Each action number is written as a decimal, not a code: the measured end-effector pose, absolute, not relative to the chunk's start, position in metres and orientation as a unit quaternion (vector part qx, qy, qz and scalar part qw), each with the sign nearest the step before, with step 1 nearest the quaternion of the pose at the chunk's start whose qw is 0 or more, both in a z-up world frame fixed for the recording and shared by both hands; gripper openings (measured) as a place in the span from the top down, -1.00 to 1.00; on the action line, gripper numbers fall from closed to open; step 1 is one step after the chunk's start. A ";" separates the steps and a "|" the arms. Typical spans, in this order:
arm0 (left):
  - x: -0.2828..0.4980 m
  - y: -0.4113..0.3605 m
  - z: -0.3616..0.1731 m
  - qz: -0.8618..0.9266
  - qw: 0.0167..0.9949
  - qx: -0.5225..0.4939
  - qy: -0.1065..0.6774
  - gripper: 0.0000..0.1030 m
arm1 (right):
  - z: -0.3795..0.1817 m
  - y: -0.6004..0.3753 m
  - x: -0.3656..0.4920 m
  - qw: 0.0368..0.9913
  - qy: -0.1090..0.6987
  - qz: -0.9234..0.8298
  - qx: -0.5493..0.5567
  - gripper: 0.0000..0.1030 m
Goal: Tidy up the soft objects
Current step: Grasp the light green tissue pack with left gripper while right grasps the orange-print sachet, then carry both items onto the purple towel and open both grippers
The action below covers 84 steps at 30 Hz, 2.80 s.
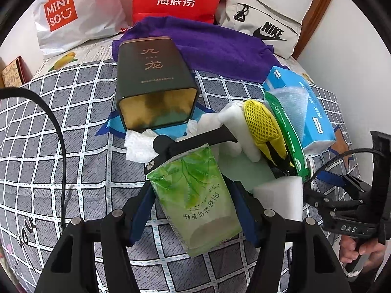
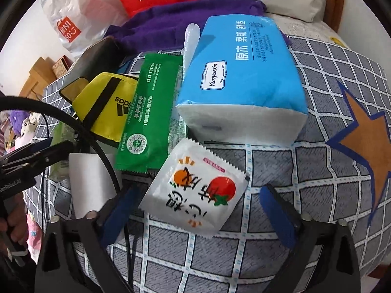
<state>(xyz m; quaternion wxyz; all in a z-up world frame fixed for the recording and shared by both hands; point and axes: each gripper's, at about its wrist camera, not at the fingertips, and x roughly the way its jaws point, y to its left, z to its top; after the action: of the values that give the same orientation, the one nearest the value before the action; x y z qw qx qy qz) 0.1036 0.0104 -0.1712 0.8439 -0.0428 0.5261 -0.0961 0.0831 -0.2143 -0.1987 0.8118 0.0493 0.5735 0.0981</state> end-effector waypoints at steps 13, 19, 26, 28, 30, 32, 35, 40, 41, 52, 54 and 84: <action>0.095 0.023 -0.158 -0.089 0.852 -0.049 0.513 -0.20 | -0.181 -0.242 0.066 0.821 0.556 0.115 0.059 0.44; 0.091 0.032 -0.149 -0.086 0.860 -0.050 0.501 -0.20 | -0.172 -0.252 0.062 0.829 0.545 0.112 0.058 0.82; 0.088 0.044 -0.133 -0.082 0.871 -0.053 0.481 -0.19 | -0.158 -0.259 0.057 0.841 0.527 0.108 0.058 0.82; 0.088 0.046 -0.126 -0.083 0.876 -0.051 0.472 -0.19 | -0.152 -0.260 0.057 0.843 0.523 0.110 0.059 0.82; 0.090 0.048 -0.122 -0.083 0.879 -0.047 0.467 -0.19 | -0.145 -0.261 0.059 0.847 0.516 0.112 0.061 0.82; 0.093 0.050 -0.117 -0.082 0.882 -0.047 0.462 -0.19 | -0.136 -0.262 0.063 0.851 0.509 0.114 0.062 0.82; 0.097 0.052 -0.109 -0.085 0.885 -0.045 0.455 -0.19 | -0.126 -0.261 0.067 0.857 0.499 0.116 0.058 0.82; 0.112 0.059 -0.098 -0.088 0.888 -0.045 0.448 -0.19 | -0.111 -0.263 0.080 0.865 0.483 0.122 0.056 0.82; 0.115 0.060 -0.096 -0.089 0.889 -0.046 0.446 -0.19 | -0.107 -0.264 0.085 0.867 0.479 0.124 0.057 0.82; 0.171 0.069 -0.079 -0.089 0.894 -0.047 0.436 -0.19 | -0.085 -0.257 0.143 0.878 0.459 0.134 0.036 0.82; 0.185 0.070 -0.077 -0.085 0.895 -0.043 0.435 -0.19 | -0.083 -0.257 0.155 0.879 0.456 0.133 0.038 0.82; 0.347 0.049 -0.117 -0.082 0.876 -0.013 0.475 -0.19 | -0.190 -0.251 0.398 0.820 0.559 0.115 0.044 0.81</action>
<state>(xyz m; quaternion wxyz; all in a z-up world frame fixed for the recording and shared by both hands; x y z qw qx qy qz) 0.3470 0.0488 -0.1168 0.8761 -0.0133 0.4750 -0.0816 0.3976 -0.2512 -0.1896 0.8196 0.0442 0.5595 0.1151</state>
